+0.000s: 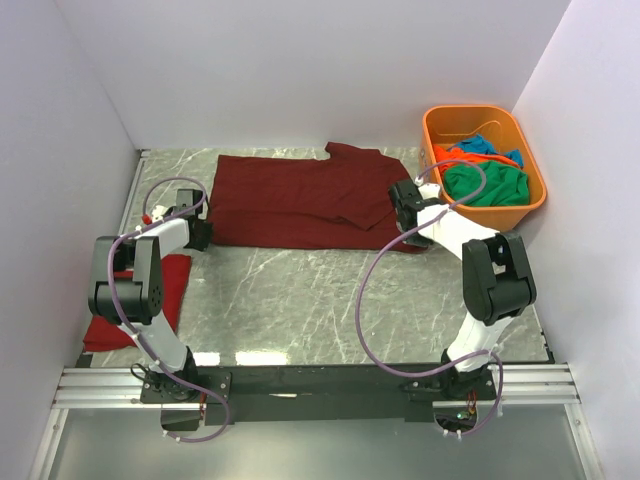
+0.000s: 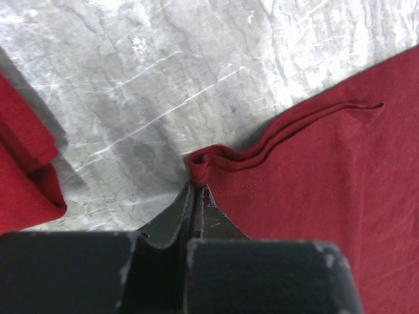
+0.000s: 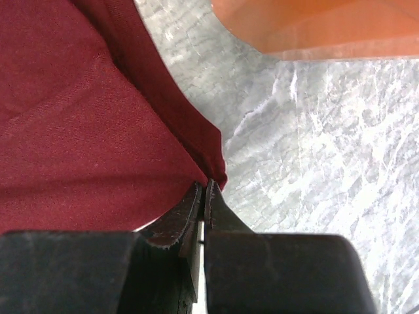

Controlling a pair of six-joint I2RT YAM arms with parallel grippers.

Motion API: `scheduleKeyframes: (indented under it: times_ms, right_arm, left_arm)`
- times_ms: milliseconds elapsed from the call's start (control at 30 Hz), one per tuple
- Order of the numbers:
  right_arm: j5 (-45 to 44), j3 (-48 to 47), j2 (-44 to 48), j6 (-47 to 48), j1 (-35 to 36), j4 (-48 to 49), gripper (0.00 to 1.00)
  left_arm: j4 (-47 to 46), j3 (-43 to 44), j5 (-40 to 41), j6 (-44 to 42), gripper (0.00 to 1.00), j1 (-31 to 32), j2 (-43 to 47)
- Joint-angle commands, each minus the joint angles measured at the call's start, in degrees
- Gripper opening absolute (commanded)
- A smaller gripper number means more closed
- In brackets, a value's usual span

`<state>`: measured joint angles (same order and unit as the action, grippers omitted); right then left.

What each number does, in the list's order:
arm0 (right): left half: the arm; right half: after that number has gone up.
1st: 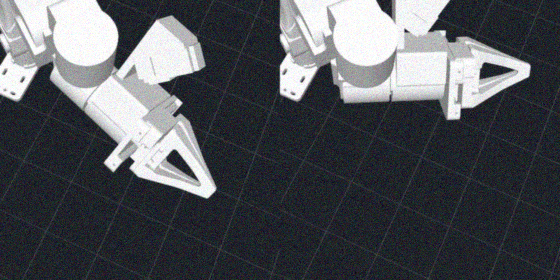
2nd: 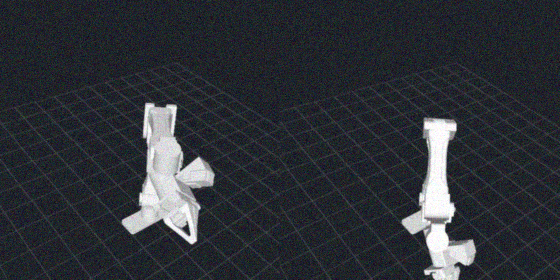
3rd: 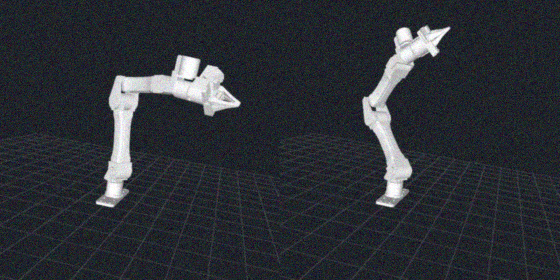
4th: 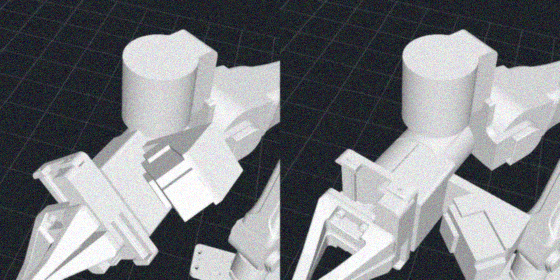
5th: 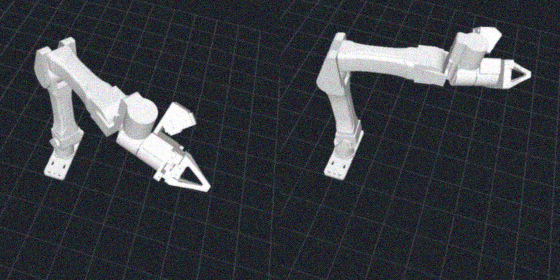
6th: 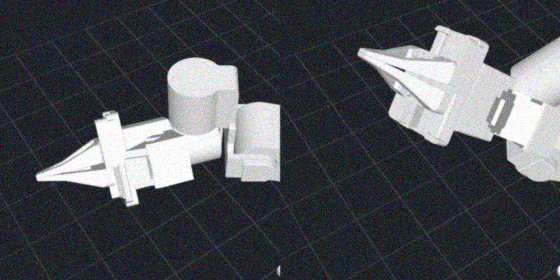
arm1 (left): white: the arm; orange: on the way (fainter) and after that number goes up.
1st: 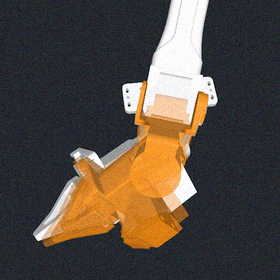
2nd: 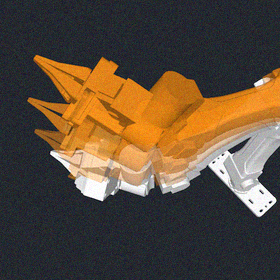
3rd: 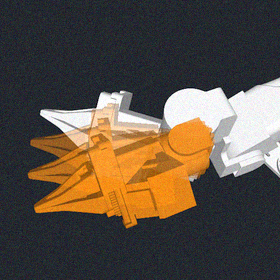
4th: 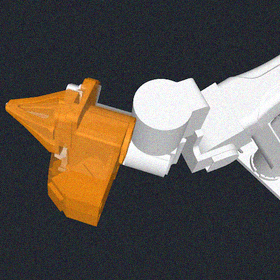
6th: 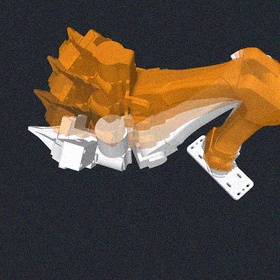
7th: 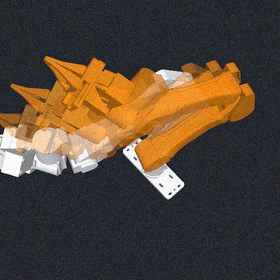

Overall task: Fold and stack the t-shirts
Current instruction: Fold the tshirt

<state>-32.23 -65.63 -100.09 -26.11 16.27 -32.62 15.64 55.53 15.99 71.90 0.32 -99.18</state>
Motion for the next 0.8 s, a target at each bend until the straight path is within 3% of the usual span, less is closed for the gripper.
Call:
scheduleKeyframes:
  times_ms: [0, 167, 300, 400, 600, 767]
  right_arm:
    - [-4.95, -2.14, 1.83, -0.79, 0.07, -2.45, 0.02]
    - [-3.98, -2.75, 2.18, -0.52, 0.08, -2.27, 0.21]
    - [-1.18, -2.32, 4.46, -1.31, 1.13, -1.84, 0.46]
    - [0.58, -2.40, 7.89, -3.32, 4.11, -1.66, 0.56]
    - [11.47, 9.27, 20.01, -16.47, 5.53, 9.84, 0.51]
    - [12.72, 22.28, 29.77, -30.64, 5.44, 19.16, 0.49]
  left_arm:
    - [1.68, 0.81, 3.17, 0.53, 0.01, -0.14, 2.76]
    - [2.46, -0.07, 3.96, 0.87, 0.01, -0.14, 3.90]
    - [1.94, -0.51, 3.97, 0.44, 0.01, -0.14, 4.78]
    - [1.24, -1.03, 3.44, 0.08, 0.01, -0.05, 4.87]
    - [0.10, -2.09, 2.65, -0.27, 0.01, -0.05, 5.13]
    - [-0.43, -1.83, 1.59, -0.62, 0.01, -0.14, 5.22]
